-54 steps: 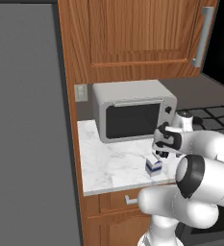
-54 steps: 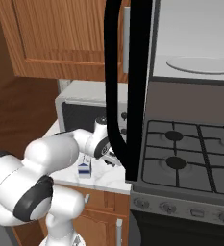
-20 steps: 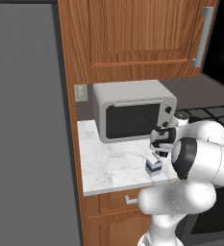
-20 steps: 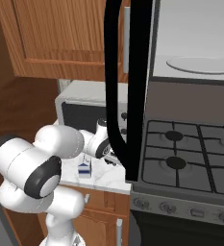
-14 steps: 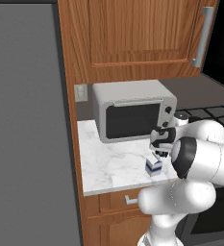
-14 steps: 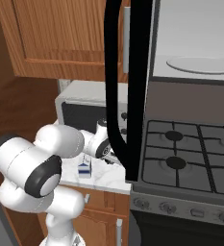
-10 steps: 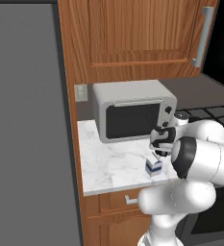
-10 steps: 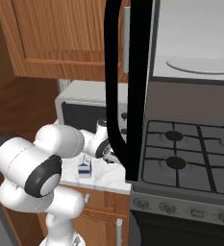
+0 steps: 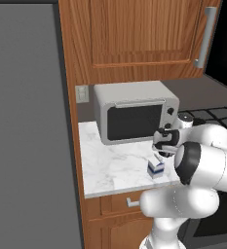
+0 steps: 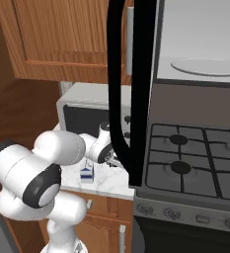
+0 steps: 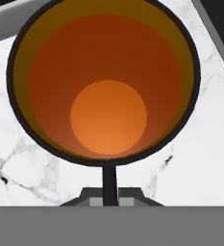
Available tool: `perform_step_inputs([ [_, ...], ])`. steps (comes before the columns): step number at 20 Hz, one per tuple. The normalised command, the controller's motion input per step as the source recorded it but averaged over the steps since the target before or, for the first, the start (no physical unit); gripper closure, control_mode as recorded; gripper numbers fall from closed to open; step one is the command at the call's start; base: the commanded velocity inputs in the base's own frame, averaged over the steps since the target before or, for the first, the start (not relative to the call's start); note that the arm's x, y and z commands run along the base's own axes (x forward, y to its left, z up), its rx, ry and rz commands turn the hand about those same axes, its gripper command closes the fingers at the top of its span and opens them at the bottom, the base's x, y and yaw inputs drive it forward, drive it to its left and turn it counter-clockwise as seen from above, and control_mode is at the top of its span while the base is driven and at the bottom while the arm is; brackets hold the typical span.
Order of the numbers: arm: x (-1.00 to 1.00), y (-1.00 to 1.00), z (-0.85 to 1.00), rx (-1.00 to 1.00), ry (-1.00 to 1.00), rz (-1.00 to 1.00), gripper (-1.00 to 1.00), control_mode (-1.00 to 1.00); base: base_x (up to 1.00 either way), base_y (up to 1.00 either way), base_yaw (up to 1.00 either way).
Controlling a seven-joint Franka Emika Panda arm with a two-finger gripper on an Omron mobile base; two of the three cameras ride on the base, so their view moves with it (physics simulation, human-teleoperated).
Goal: Place the microwavable item in the microwave. Then, close the microwave door and press the start button.
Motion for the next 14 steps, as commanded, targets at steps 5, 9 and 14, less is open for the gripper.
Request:
perform_step_inputs([
  [5,-0.54,0.00,0.56,-0.03,-0.08,-0.01,1.00,-1.00,0.00,0.00,0.00],
  [9,-0.54,0.19,0.92,-0.09,-0.11,0.00,1.00,-1.00,0.00,0.00,0.00],
  [14,-0.49,0.32,0.99,-0.09,-0.01,0.00,1.00,-1.00,0.00,0.00,0.00],
])
